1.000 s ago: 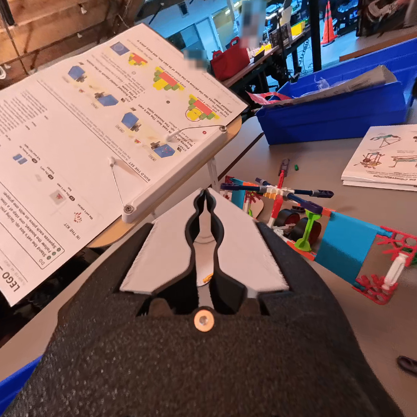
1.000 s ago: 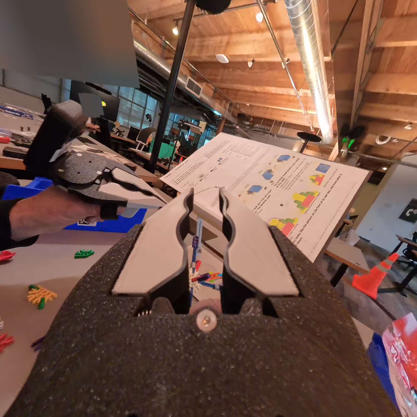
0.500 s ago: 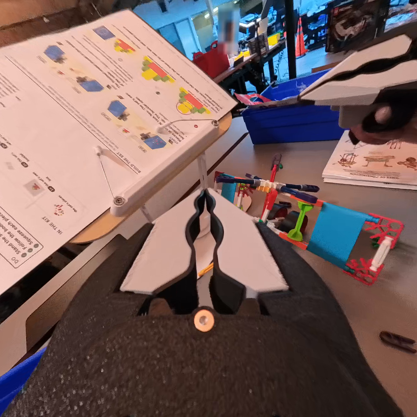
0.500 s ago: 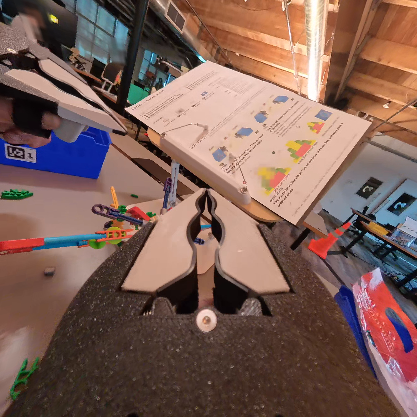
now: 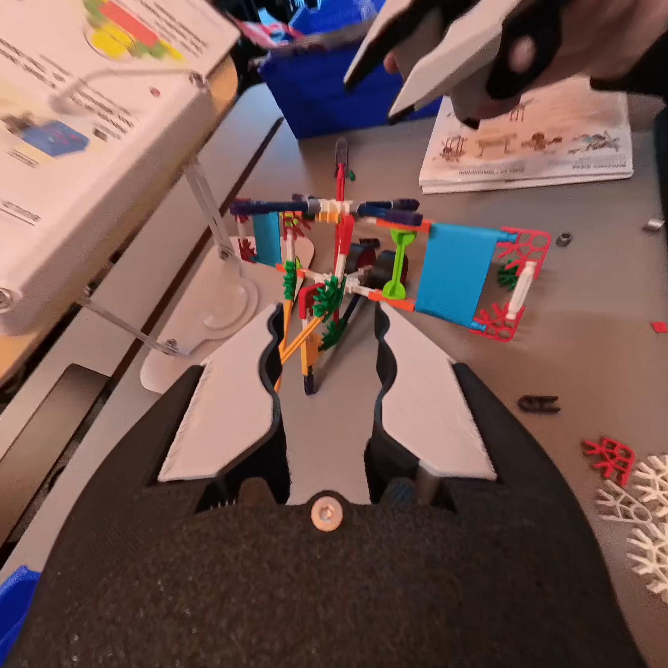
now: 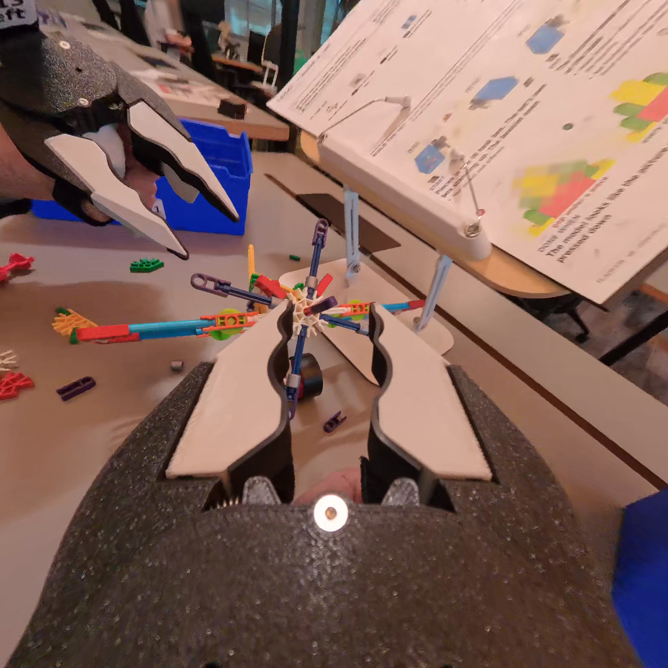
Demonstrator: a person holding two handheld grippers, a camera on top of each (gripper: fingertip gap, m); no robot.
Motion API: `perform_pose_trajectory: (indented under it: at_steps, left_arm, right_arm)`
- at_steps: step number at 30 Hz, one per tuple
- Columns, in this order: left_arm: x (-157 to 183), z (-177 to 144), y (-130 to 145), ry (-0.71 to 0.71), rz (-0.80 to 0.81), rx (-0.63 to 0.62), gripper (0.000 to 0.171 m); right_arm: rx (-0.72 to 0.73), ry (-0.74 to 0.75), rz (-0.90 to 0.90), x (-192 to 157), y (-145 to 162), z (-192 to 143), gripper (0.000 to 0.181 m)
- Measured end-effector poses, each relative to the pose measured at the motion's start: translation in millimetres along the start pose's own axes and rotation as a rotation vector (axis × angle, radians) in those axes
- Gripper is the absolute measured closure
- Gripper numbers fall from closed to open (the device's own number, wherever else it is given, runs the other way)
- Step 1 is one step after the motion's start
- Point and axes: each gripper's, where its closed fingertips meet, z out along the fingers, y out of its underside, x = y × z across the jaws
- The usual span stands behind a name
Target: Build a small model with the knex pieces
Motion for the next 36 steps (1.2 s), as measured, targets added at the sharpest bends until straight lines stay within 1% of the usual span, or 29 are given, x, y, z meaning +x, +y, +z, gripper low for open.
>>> perform_pose_trajectory:
  at_steps: [2, 7, 10, 12, 14, 17, 18, 19, 21, 25, 28, 29, 31, 32, 34, 35, 36]
  left_arm:
    - [-1.2, 4.1, 8.1, 0.01, -0.016, -0.018, 0.121]
    - [-14.3, 11.6, 30.0, 0.01, -0.052, -0.069, 0.121]
    - [-17.0, 20.7, 43.5, 0.028, -0.052, -0.107, 0.122]
    - [-16.6, 26.7, 51.4, 0.038, -0.047, -0.138, 0.126]
    - [-16.9, 31.6, 58.3, 0.038, -0.044, -0.164, 0.132]
    - [-17.4, 34.1, 60.5, 0.038, -0.043, -0.169, 0.14]
    - [-17.2, 34.4, 60.0, 0.037, -0.038, -0.165, 0.143]
    - [-17.2, 34.8, 60.5, 0.036, -0.033, -0.167, 0.147]
    - [-17.5, 35.1, 60.0, 0.03, -0.022, -0.161, 0.153]
    - [-10.4, 35.6, 60.3, 0.053, 0.005, -0.162, 0.159]
    - [-6.4, 36.4, 59.6, 0.061, 0.031, -0.166, 0.16]
    - [-7.2, 36.9, 58.8, 0.053, 0.033, -0.163, 0.157]
    - [-10.5, 35.5, 56.6, 0.038, 0.03, -0.146, 0.143]
    - [-13.2, 33.6, 55.1, 0.029, 0.02, -0.131, 0.134]
    - [-19.9, 30.5, 55.8, 0.015, -0.033, -0.116, 0.108]
    - [-20.1, 30.8, 59.4, 0.032, -0.071, -0.123, 0.103]
    - [-18.1, 32.6, 64.3, 0.062, -0.107, -0.138, 0.104]
  right_arm:
    - [-0.054, -0.024, -0.013, -0.9, 3.9, 8.4, 0.139]
    - [-0.111, -0.097, 0.044, -0.7, 10.2, 23.2, 0.139]
    - [-0.142, -0.11, 0.031, -2.5, 19.8, 29.2, 0.14]
    - [-0.137, -0.118, 0.044, -4.2, 21.9, 31.2, 0.151]
    - [-0.129, -0.124, 0.053, -5.5, 21.9, 32.4, 0.156]
    - [-0.127, -0.108, 0.051, -3.3, 21.9, 34.5, 0.158]
    - [-0.121, -0.115, 0.062, -4.0, 20.2, 35.0, 0.155]
    - [-0.118, -0.123, 0.068, -5.0, 18.2, 35.1, 0.147]
    - [-0.116, -0.123, 0.057, -4.9, 15.0, 36.4, 0.146]
    - [-0.133, -0.138, 0.054, -7.0, 19.4, 41.4, 0.165]
    - [-0.125, -0.154, 0.074, -6.9, 19.6, 38.4, 0.166]
    - [-0.124, -0.157, 0.078, -6.3, 20.3, 36.9, 0.166]
    - [-0.118, -0.162, 0.099, -3.8, 21.4, 34.0, 0.166]
    - [-0.113, -0.164, 0.112, -2.2, 22.0, 32.6, 0.167]
    - [-0.106, -0.179, 0.131, -0.4, 23.4, 28.9, 0.167]
    - [-0.101, -0.19, 0.144, 0.2, 24.0, 26.9, 0.167]
    - [-0.097, -0.201, 0.157, 1.0, 25.1, 24.9, 0.168]
